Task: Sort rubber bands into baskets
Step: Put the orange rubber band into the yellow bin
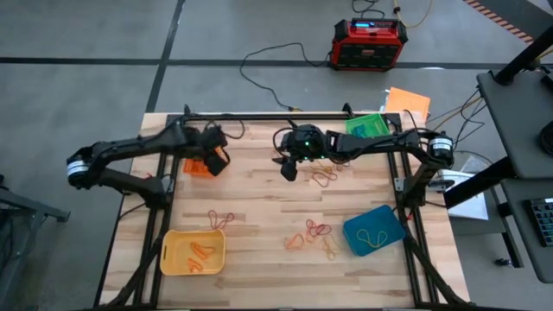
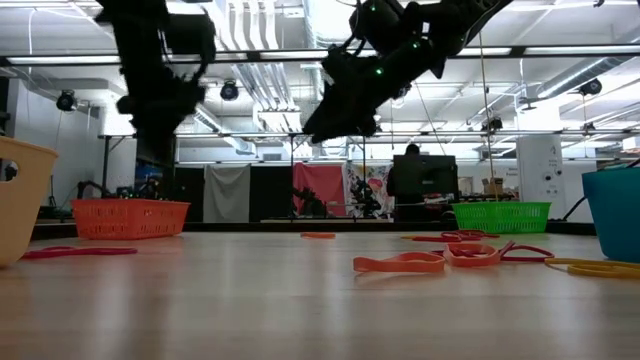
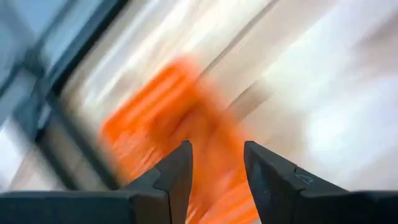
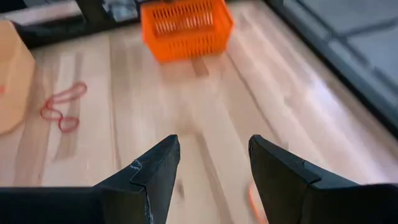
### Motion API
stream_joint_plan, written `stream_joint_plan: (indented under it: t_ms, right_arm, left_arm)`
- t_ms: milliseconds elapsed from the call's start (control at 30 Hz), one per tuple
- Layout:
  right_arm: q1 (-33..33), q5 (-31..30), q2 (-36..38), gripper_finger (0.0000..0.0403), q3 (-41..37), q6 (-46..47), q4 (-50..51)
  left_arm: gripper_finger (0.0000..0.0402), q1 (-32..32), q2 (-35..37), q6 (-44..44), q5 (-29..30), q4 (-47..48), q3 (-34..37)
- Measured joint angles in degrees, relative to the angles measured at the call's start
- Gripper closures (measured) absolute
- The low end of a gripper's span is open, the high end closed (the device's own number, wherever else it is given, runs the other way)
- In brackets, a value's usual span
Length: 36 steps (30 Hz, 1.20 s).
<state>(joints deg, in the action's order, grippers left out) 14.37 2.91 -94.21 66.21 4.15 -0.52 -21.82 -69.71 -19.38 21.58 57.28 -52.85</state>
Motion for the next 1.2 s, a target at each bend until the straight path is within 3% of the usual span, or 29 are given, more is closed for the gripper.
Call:
stream_joint_plan:
  t_ms: [100,200,333,533,600,800,967,1200]
  right_arm:
    - [0.0,-0.7,-0.9,0.0216,0.0,3.8,1.6]
    - [-0.1,-5.4,-2.6,0.0216,0.0,7.6,1.5]
    - [0.2,-11.3,-6.1,0.0216,1.0,9.7,3.9]
    - [0.3,-12.1,-12.4,0.0216,4.9,7.2,4.7]
    - [0.3,-12.1,-14.6,0.0216,5.6,5.0,5.3]
    - [2.4,-12.0,-19.1,0.0216,8.9,8.5,6.6]
    - [3.3,-11.9,-22.3,0.0216,11.2,8.6,11.2]
    - [3.2,-9.2,-23.0,0.0216,11.3,8.2,11.5]
  left_arm:
    - [0.0272,7.5,3.8,3.6,-0.9,-9.3,1.4]
    - [0.0272,13.9,7.1,9.6,-1.3,-20.5,3.9]
    - [0.0272,16.4,11.0,14.5,-2.8,-27.9,6.4]
    - [0.0272,16.6,17.5,25.3,-23.5,-37.0,13.9]
    - [0.0272,16.6,19.1,26.3,-26.5,-43.3,16.7]
    - [0.0272,16.5,22.7,26.4,-24.2,-51.5,22.2]
    - [0.0272,16.5,23.5,26.4,-19.5,-53.3,23.5]
    - [0.0272,16.5,23.0,27.4,-19.0,-55.6,24.3]
